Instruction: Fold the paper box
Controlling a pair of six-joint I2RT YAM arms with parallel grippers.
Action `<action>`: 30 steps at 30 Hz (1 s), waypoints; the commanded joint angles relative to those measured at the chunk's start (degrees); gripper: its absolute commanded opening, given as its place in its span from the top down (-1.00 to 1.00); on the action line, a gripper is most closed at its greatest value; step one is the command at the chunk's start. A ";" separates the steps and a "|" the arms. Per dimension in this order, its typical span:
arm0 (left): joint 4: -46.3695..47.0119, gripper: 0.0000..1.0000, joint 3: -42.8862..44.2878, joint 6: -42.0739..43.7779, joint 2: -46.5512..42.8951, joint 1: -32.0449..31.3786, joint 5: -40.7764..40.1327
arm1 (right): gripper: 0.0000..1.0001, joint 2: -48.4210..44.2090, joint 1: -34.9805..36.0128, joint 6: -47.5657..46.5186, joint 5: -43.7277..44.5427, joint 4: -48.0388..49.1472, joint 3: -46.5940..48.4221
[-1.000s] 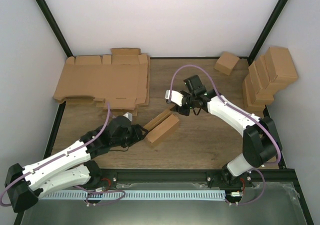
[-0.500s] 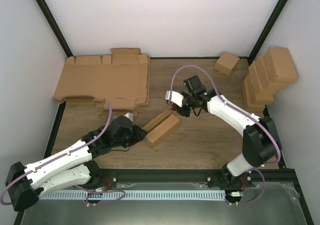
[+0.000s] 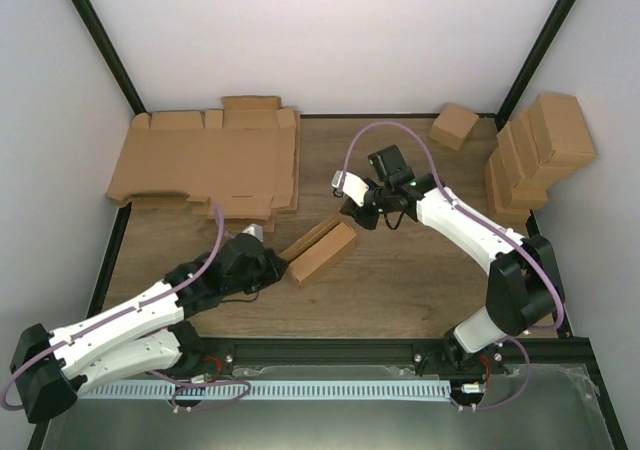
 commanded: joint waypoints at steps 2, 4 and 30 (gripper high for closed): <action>2.47 0.92 2.51 5.90 3.81 1.84 0.99 | 0.99 -3.24 -0.30 14.97 3.59 2.96 2.29; 2.00 0.92 5.49 10.15 6.76 4.65 4.23 | 0.99 -4.63 -0.21 19.74 5.86 3.70 1.13; -2.01 0.85 21.82 30.42 26.04 12.79 16.50 | 0.99 -8.73 0.57 54.19 22.65 8.86 -12.61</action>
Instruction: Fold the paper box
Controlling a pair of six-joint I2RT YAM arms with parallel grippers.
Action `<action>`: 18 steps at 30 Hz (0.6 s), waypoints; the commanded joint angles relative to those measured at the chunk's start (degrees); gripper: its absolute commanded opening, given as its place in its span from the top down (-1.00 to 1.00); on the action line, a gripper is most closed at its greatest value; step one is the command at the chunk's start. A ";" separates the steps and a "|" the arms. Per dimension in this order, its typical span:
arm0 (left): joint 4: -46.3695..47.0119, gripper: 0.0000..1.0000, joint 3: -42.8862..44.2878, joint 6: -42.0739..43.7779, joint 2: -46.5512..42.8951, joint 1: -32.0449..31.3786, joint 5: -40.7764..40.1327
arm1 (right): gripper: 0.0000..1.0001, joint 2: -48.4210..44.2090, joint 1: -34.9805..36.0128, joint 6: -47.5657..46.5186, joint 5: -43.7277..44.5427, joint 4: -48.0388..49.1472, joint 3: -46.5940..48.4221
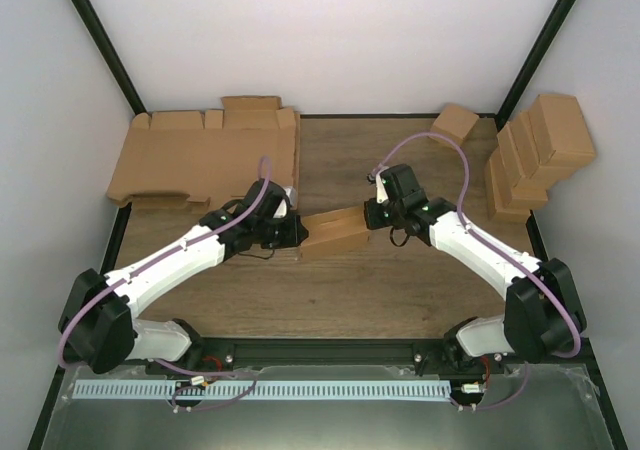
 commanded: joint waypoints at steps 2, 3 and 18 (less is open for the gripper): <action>-1.70 0.85 1.99 2.40 -0.19 0.44 -0.14 | 0.99 0.77 0.49 2.88 1.61 -1.75 0.65; -1.98 0.84 2.11 2.49 -0.05 0.54 -0.18 | 0.99 0.88 0.50 3.15 1.63 -2.08 0.71; -10.29 0.10 6.45 8.08 -1.24 2.44 -7.79 | 0.99 3.36 3.12 2.62 3.08 -4.77 4.58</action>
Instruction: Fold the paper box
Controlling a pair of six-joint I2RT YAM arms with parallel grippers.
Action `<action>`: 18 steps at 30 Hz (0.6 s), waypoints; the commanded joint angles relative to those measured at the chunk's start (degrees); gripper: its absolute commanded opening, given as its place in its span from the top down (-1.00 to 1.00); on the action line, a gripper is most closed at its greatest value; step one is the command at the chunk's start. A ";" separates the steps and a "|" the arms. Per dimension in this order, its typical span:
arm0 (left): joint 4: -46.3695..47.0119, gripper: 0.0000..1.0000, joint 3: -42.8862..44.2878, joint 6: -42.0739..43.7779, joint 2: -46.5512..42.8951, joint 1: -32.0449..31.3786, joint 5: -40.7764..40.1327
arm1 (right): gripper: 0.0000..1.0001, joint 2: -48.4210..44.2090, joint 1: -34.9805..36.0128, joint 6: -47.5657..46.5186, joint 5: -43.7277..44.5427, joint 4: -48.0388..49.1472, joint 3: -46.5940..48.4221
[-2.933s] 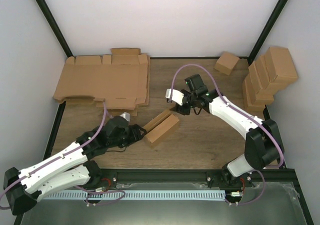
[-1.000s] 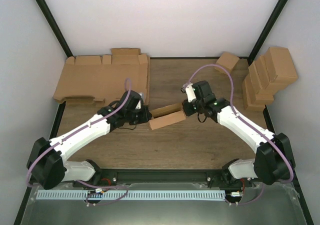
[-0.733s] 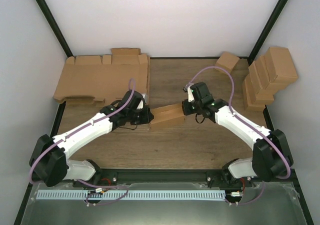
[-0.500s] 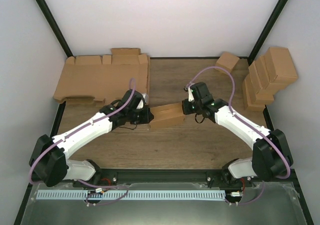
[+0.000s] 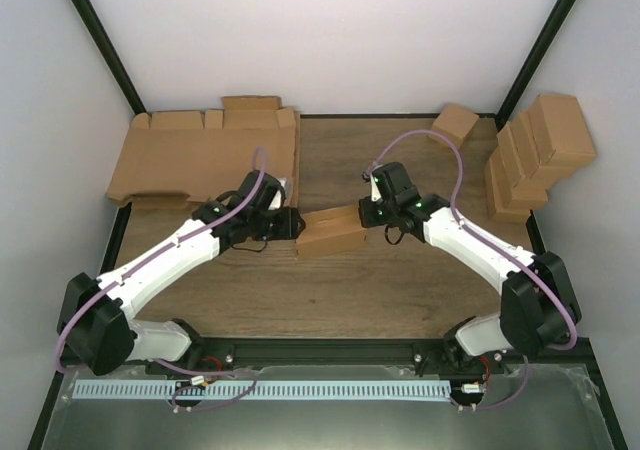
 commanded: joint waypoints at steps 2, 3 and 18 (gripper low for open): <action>-4.60 0.16 2.03 4.65 -0.22 0.93 -5.30 | 0.99 1.55 1.38 -0.03 1.68 -3.35 2.30; -4.62 0.17 2.03 4.92 0.14 0.99 -5.44 | 0.99 1.63 1.42 -0.07 1.80 -3.42 2.38; -0.95 0.54 0.91 2.62 4.49 0.94 -6.41 | 0.97 1.97 2.35 0.00 1.78 -3.56 2.57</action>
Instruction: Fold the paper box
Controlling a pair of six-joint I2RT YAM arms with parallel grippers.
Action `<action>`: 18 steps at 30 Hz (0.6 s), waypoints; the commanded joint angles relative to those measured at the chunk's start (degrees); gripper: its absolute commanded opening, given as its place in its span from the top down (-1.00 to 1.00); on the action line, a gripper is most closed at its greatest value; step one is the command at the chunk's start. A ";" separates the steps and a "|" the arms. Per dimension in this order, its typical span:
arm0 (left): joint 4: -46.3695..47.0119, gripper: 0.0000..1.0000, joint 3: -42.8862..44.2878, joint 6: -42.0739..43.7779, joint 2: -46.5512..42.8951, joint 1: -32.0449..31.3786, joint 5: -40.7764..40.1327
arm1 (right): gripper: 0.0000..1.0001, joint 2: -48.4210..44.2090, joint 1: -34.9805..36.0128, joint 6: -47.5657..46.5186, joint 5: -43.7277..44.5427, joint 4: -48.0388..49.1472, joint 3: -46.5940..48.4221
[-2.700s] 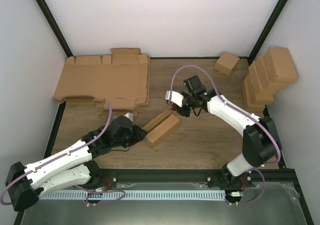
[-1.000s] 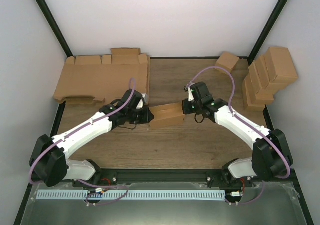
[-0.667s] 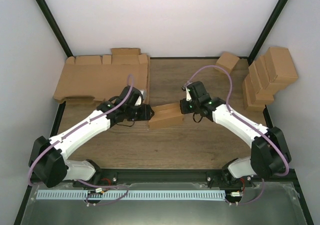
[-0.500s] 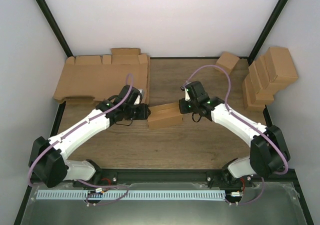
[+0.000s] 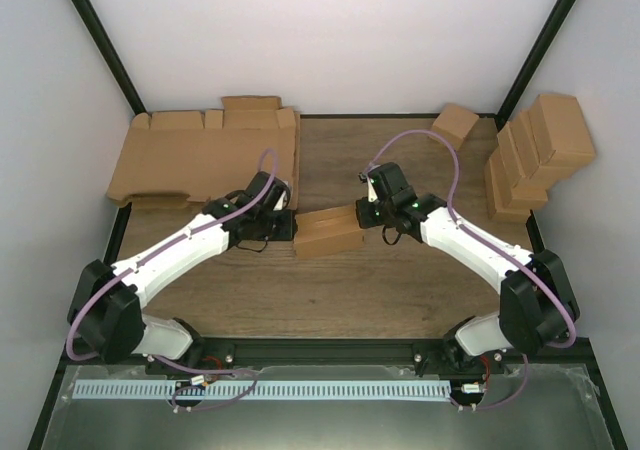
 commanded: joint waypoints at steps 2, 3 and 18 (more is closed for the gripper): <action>1.26 0.74 0.15 -1.71 1.05 0.19 -2.27 | 0.96 0.90 0.90 0.22 0.17 -3.39 1.53; 1.27 0.83 0.15 -2.10 1.16 0.18 -2.34 | 0.96 0.98 0.94 0.36 0.19 -3.39 1.60; 2.73 0.93 -3.49 -5.03 0.19 0.18 -0.59 | 0.94 1.69 1.00 1.77 -2.71 -4.99 2.51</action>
